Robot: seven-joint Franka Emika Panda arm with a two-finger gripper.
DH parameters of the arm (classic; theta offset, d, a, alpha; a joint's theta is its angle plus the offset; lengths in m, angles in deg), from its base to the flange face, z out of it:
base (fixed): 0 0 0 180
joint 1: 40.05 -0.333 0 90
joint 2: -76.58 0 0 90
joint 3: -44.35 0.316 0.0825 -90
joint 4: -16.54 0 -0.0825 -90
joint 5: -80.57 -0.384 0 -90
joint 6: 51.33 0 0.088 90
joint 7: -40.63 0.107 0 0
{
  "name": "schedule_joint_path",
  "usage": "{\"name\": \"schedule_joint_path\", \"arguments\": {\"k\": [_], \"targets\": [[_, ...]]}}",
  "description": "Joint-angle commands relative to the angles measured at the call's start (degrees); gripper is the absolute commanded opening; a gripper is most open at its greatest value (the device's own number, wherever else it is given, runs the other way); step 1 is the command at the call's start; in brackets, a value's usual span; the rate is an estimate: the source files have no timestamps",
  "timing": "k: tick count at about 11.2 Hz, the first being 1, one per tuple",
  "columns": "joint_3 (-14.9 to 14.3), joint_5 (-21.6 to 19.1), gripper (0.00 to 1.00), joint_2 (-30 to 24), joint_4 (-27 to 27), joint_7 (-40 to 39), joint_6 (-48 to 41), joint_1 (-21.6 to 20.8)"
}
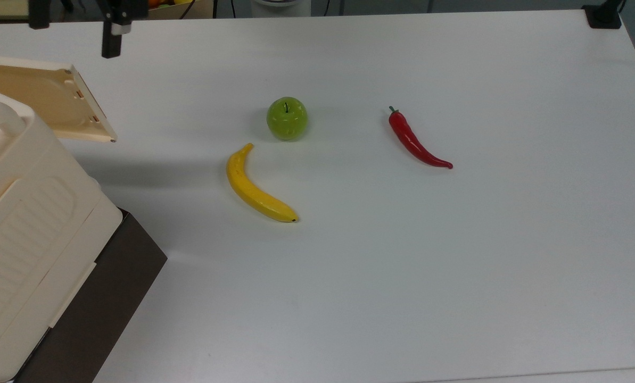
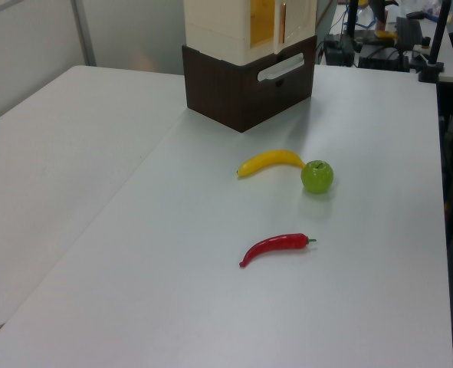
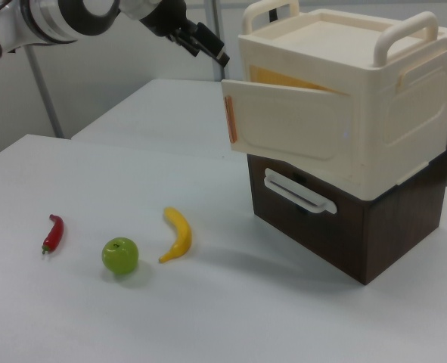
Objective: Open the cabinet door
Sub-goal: 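Pull the door edge outward, swinging the door open on its hinge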
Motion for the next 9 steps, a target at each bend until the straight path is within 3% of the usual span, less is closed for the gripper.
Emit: {"name": "schedule_joint_path", "arguments": {"k": [1,5,9], "targets": [[-0.9,-0.1,1.0,2.5,0.0,0.6,8.5,0.2],[-1.0,0.1,1.0,3.5,1.9,0.3,8.5,0.5],[-1.2,0.1,1.0,1.8,1.9,-0.4,-2.4,0.6]]}}
